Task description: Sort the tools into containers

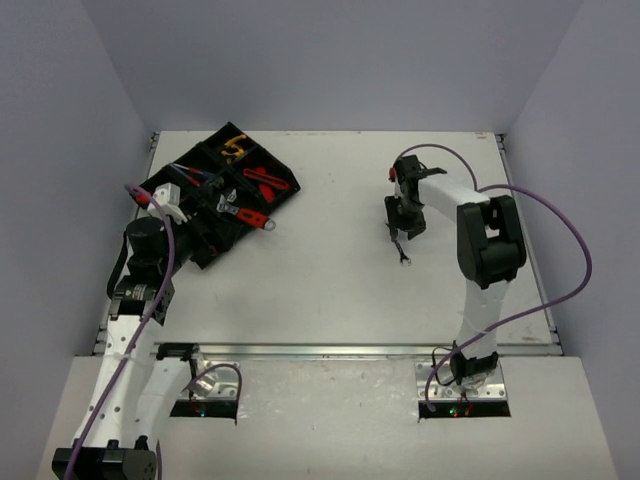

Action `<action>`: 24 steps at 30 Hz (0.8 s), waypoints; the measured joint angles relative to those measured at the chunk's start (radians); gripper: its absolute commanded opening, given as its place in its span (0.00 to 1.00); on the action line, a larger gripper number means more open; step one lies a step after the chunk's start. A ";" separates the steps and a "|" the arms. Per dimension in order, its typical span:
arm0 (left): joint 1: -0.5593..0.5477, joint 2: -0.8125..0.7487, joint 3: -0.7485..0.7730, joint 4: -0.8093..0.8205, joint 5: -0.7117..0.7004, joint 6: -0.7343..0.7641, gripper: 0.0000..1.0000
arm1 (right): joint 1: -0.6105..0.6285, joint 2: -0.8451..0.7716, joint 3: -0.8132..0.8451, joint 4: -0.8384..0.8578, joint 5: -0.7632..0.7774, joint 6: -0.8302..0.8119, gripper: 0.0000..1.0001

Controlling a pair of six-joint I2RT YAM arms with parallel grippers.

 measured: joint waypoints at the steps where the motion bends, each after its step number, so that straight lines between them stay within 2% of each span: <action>1: -0.002 0.000 -0.002 -0.004 0.000 0.005 1.00 | -0.001 0.021 0.010 -0.002 -0.003 -0.004 0.45; 4: -0.006 -0.003 -0.003 -0.005 -0.001 0.014 1.00 | 0.002 0.048 0.011 -0.012 -0.005 -0.011 0.38; 5: -0.006 -0.006 -0.003 -0.005 0.000 0.016 1.00 | 0.002 0.050 0.013 -0.013 -0.005 -0.013 0.31; 7: -0.006 -0.011 -0.003 -0.005 0.001 0.020 1.00 | 0.004 0.056 0.021 -0.021 -0.008 -0.013 0.12; 9: -0.006 -0.017 -0.003 -0.004 0.004 0.022 1.00 | 0.007 0.063 0.031 -0.030 -0.011 -0.013 0.01; 17: -0.007 0.006 -0.017 0.027 0.043 -0.002 1.00 | 0.049 0.038 0.000 -0.007 0.007 -0.003 0.00; 21: -0.027 0.055 -0.149 0.202 0.166 -0.118 1.00 | 0.122 -0.026 -0.083 0.038 -0.004 0.020 0.00; 24: -0.130 0.117 -0.259 0.337 0.187 -0.223 1.00 | 0.205 -0.115 -0.145 0.058 -0.041 0.042 0.00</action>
